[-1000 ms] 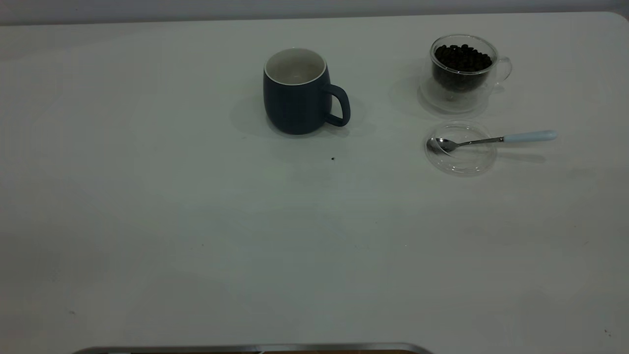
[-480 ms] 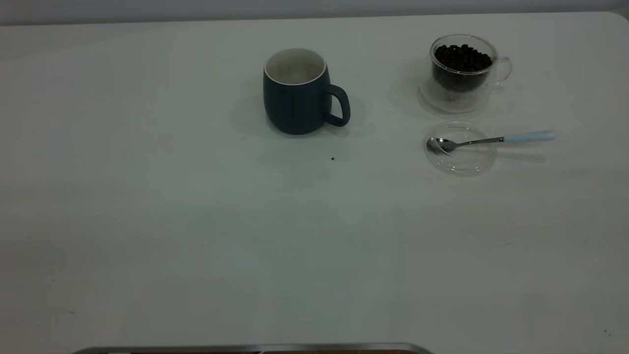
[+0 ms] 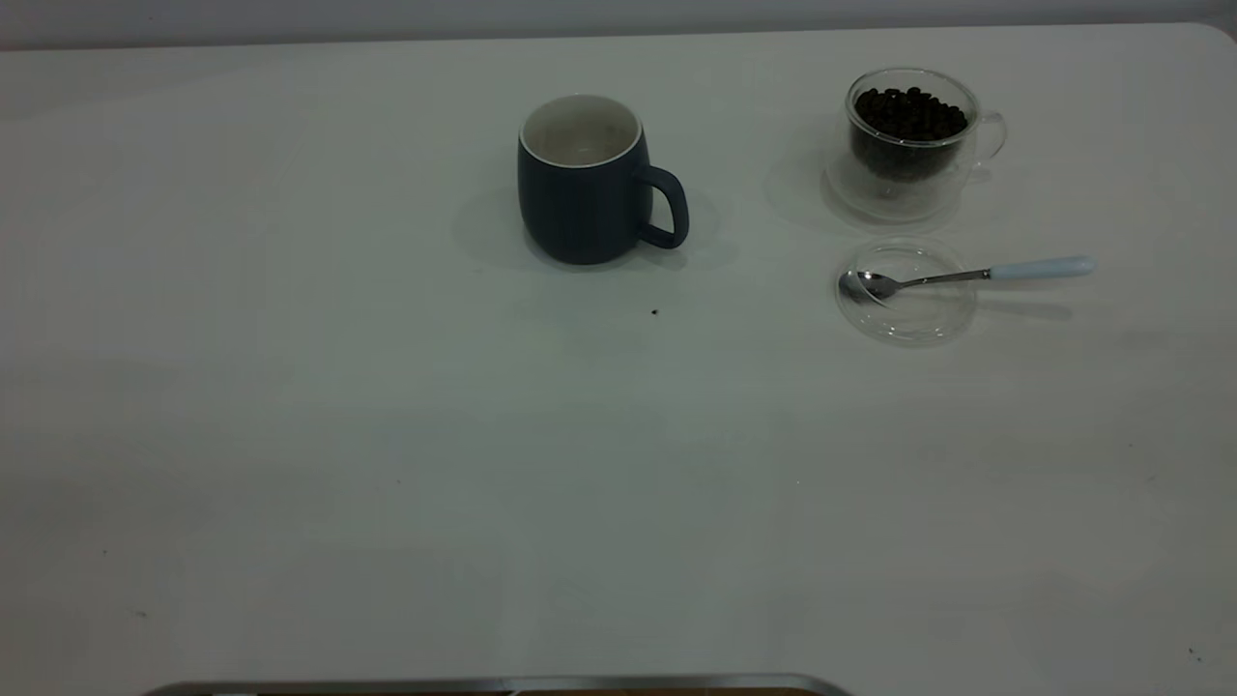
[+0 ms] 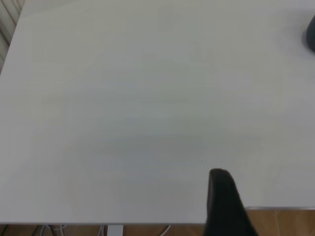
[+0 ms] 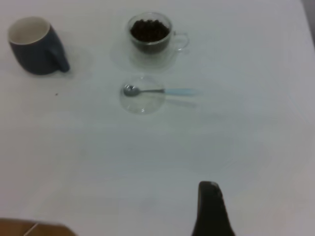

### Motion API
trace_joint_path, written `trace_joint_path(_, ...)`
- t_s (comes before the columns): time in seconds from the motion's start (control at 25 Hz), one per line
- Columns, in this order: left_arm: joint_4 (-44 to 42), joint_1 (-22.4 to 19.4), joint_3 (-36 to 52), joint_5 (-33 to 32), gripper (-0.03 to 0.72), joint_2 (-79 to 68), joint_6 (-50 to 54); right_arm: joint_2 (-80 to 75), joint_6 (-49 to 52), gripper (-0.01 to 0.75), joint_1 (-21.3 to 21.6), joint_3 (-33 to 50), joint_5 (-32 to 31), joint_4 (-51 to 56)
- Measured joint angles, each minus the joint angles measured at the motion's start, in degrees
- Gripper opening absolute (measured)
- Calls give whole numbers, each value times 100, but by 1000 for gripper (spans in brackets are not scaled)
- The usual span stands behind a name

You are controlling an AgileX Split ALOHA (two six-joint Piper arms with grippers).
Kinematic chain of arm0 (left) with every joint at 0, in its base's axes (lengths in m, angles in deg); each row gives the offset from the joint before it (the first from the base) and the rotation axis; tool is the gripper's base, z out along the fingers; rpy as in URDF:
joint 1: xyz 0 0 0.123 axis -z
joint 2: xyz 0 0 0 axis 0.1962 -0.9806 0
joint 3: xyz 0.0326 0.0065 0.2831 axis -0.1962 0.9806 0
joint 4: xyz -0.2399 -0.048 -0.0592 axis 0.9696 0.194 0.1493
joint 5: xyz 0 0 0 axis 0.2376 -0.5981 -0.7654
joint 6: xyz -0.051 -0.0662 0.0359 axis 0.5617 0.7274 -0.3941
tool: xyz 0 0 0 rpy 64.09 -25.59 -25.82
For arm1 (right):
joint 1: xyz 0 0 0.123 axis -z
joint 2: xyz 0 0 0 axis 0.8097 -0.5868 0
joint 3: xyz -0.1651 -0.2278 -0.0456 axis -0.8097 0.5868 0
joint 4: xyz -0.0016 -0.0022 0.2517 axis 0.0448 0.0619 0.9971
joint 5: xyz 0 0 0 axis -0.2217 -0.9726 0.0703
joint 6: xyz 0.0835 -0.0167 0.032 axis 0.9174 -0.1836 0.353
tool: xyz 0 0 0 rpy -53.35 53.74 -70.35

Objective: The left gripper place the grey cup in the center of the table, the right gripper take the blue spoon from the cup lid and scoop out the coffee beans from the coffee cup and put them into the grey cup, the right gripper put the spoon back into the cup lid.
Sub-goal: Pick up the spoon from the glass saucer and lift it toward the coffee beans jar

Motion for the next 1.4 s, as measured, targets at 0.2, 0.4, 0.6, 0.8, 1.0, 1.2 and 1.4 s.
trace_joint_path(0.2, 0, 0, 0, 0, 507, 0, 4, -1128, -445, 564, 0, -23, 295, 414)
trace_joint_path(0.4, 0, 0, 0, 0, 507, 0, 4, -2322, -1489, 577, 0, -74, 1486, 1581)
trace_joint_path(0.6, 0, 0, 0, 0, 507, 0, 4, -3793, -2199, 577, 0, -76, 2470, 2219)
trace_joint_path(0.8, 0, 0, 0, 0, 507, 0, 4, -5625, -2553, 577, 0, -81, 3531, 2999)
trace_joint_path(1.0, 0, 0, 0, 0, 507, 0, 4, -7336, -3199, 577, 0, -157, 4438, 3972)
trace_joint_path(1.2, 0, 0, 0, 0, 507, 0, -1, -8755, -3609, 577, 13, -698, 4682, 4380)
trace_joint_path(1.4, 0, 0, 0, 0, 507, 0, -1, -9722, -3770, 577, 223, -1387, 4630, 4434)
